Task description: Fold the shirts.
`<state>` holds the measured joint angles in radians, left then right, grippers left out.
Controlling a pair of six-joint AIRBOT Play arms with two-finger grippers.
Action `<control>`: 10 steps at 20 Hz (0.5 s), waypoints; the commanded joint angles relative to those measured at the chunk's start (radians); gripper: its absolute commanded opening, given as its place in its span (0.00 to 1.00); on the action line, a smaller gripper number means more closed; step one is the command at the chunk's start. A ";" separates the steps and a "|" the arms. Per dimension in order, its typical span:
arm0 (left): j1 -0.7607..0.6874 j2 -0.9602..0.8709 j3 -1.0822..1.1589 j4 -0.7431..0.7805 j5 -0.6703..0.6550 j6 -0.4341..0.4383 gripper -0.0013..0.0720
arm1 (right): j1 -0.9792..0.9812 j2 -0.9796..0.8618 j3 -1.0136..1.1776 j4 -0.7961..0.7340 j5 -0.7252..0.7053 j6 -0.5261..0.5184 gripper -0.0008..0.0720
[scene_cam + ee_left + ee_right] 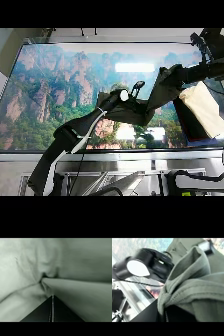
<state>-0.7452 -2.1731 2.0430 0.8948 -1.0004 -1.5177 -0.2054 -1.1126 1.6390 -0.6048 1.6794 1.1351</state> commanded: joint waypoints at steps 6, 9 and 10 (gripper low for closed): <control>0.447 0.375 -0.031 -0.026 -0.566 0.059 0.04 | 0.213 -0.086 0.002 -0.001 -0.146 0.073 0.04; 0.641 0.494 -0.031 -0.027 -0.595 0.049 0.04 | 0.393 -0.170 0.002 -0.001 -0.335 0.074 0.04; 0.691 0.525 -0.031 -0.027 -0.596 0.049 0.04 | 0.458 -0.214 0.002 -0.001 -0.408 0.074 0.04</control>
<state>-0.2161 -1.7515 2.0129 0.8700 -1.5188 -1.4658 0.0994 -1.2472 1.6409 -0.6052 1.4624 1.2049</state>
